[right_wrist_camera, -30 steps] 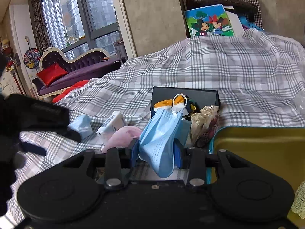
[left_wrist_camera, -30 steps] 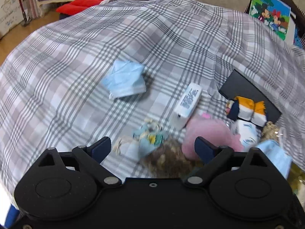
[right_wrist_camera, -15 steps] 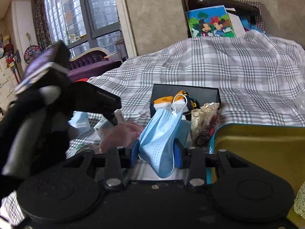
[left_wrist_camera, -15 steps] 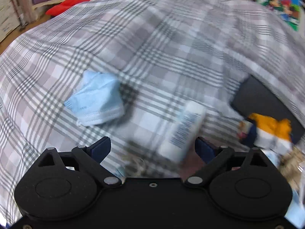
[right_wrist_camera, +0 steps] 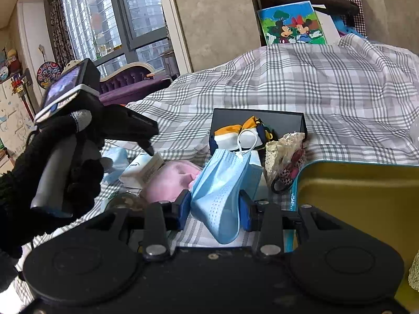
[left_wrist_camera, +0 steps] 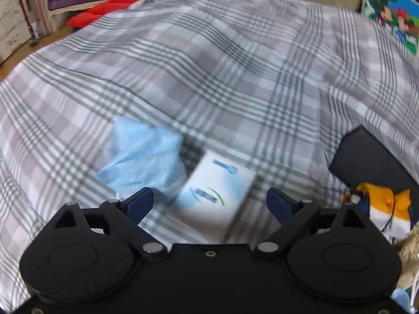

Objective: Organize soft objects
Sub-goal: 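Lower the left gripper onto the white tissue pack and grasp it, then release the tissue pack into the tray while the right gripper drops the mask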

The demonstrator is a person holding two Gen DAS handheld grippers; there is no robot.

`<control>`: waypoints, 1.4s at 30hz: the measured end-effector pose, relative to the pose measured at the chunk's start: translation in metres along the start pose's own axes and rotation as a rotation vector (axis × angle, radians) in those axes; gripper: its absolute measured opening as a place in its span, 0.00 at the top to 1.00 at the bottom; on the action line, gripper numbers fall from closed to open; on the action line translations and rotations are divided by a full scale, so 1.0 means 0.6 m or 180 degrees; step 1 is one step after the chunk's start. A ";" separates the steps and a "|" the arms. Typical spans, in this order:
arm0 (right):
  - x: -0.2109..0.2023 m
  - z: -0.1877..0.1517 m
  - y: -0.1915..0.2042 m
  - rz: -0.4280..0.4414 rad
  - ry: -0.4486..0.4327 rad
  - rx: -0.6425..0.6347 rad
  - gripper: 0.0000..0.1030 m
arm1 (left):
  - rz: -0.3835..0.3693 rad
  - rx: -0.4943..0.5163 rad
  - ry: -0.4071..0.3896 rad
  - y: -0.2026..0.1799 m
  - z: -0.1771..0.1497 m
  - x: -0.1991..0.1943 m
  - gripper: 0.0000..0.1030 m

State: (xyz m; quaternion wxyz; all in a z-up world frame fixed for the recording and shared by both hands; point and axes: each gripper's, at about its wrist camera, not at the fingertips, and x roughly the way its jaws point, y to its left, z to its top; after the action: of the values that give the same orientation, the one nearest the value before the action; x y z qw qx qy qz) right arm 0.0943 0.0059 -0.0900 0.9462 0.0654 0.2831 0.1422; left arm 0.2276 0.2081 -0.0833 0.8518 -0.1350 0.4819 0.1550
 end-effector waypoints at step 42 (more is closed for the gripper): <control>-0.010 -0.012 0.035 -0.0194 -0.0511 -0.0281 0.63 | -0.0552 0.0223 -0.0431 -0.006 -0.119 -0.325 0.49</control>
State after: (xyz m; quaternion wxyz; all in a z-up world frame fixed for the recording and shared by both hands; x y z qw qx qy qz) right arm 0.0807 0.0247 -0.0885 0.9717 0.0263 0.2017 0.1200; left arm 0.0781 0.1512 0.0498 0.8968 -0.1356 0.4148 0.0725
